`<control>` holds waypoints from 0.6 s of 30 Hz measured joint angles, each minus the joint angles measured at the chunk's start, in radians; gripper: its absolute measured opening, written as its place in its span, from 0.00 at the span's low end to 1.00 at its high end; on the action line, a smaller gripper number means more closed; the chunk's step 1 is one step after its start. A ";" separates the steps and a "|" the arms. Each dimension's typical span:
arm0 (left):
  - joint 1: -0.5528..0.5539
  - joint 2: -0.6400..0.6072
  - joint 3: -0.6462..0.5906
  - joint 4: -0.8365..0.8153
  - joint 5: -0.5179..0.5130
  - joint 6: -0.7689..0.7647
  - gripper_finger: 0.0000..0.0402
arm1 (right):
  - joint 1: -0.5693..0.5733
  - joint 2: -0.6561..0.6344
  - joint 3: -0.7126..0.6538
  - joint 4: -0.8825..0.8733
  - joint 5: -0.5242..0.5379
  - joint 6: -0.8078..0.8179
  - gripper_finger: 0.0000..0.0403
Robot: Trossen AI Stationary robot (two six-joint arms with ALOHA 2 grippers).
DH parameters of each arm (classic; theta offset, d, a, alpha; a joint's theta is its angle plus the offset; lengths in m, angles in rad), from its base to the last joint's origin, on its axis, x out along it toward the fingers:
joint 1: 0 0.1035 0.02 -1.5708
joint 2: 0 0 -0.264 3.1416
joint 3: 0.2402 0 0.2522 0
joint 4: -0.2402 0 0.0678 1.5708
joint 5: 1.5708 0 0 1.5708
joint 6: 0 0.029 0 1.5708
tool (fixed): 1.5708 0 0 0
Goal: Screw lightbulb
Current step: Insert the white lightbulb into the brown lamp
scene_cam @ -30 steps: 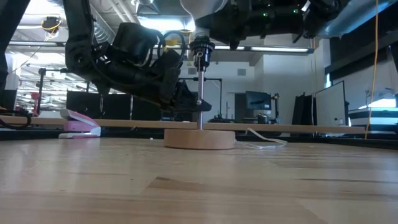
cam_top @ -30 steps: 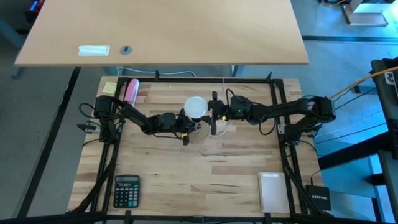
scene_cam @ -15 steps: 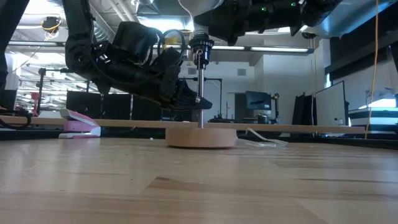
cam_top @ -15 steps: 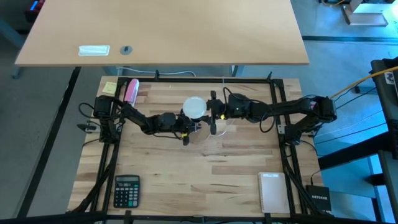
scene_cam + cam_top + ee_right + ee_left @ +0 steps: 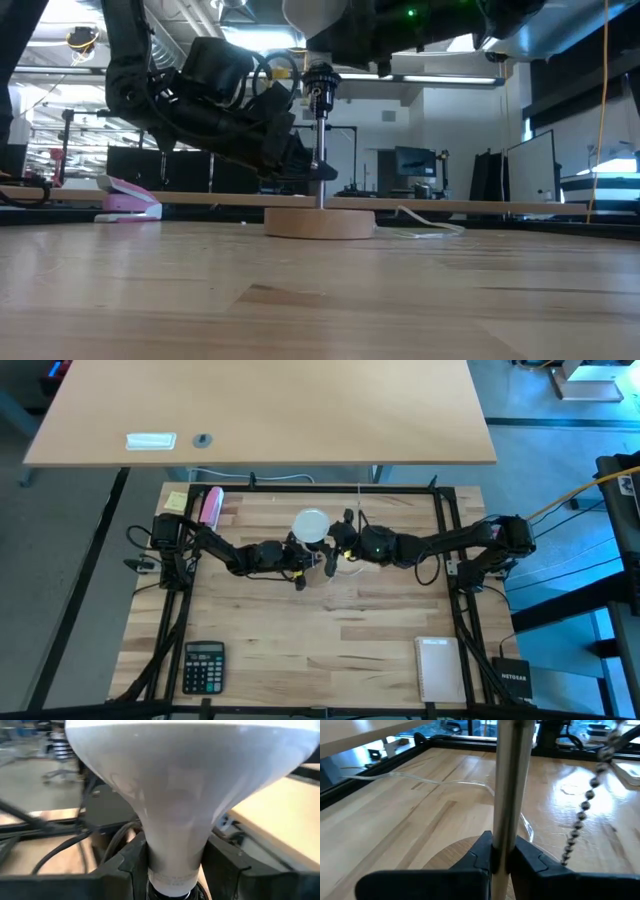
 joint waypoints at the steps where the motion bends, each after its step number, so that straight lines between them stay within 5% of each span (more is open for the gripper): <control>1: 0.000 0.000 0.000 0.000 -0.009 -0.001 0.07 | 0.013 0.005 0.000 0.007 0.040 0.000 0.37; 10: -0.011 0.003 0.023 -0.016 -0.073 -0.022 0.07 | 0.097 0.047 -0.001 0.053 0.314 0.048 0.37; 18: -0.022 0.001 0.028 -0.036 -0.089 -0.010 0.07 | 0.109 0.065 -0.004 0.108 0.301 0.010 0.39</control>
